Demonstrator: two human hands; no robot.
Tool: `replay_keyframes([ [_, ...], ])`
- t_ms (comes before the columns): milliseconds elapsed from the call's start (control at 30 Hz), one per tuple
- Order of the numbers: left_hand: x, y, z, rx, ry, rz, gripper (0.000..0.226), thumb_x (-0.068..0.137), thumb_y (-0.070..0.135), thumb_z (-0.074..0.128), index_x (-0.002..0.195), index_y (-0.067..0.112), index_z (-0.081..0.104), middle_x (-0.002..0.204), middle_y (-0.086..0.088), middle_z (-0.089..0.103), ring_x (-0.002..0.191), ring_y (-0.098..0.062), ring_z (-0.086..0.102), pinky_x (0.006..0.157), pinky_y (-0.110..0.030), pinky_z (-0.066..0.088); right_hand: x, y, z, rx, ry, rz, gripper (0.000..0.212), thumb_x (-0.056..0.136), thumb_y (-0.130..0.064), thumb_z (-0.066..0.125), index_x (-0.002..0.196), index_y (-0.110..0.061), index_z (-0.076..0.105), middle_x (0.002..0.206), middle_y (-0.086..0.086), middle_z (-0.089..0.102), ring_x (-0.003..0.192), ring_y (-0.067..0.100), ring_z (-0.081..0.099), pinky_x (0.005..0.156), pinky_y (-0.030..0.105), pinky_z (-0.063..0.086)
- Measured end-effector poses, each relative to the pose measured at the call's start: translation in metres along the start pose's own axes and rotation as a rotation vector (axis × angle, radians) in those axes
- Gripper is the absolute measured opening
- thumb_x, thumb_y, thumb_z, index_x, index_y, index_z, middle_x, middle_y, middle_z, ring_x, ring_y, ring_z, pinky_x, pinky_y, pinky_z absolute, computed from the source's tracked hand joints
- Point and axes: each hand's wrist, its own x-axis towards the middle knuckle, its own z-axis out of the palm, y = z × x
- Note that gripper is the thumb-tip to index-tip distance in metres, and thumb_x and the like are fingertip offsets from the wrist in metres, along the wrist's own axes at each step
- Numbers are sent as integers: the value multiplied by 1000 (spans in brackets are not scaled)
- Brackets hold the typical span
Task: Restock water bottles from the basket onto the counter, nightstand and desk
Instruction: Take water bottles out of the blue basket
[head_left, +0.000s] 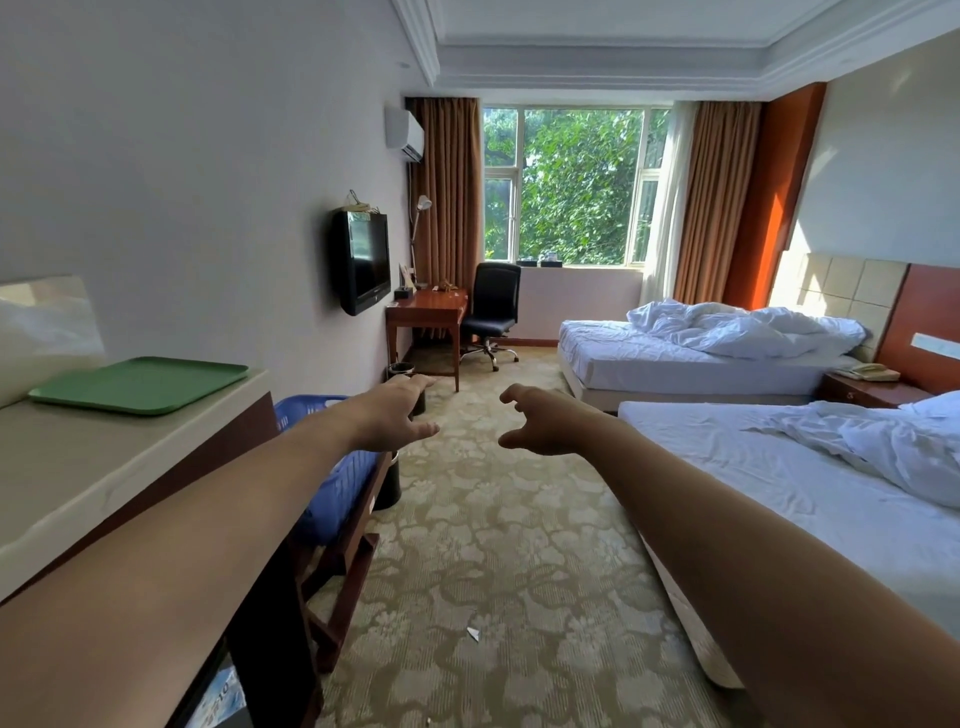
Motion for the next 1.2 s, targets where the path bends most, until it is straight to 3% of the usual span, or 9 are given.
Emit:
replay_keyframes([
  [533,158,-1,15,-14,32,-35,77,93,39,61,153,17,20,158,-8,26,141,-24,32,114,-37,29,146,80,-23,-56,-32,-64,69,89,-31,68,147,-15,33,145,9,47,130,27,46,96,31,39],
  [833,241,7,37,-39,66,-86,75,94,38,60,153,17,20,158,-6,26,142,-23,31,114,-35,28,223,135,-29,-89,-28,-132,64,89,-31,68,144,-16,38,138,11,52,125,27,49,102,40,44],
  [1200,314,-16,54,-36,24,-142,74,95,38,58,154,18,17,159,-4,23,137,-23,38,110,-34,33,303,167,-8,-27,-65,-193,60,89,-27,68,142,-14,42,141,9,50,128,26,47,96,30,40],
])
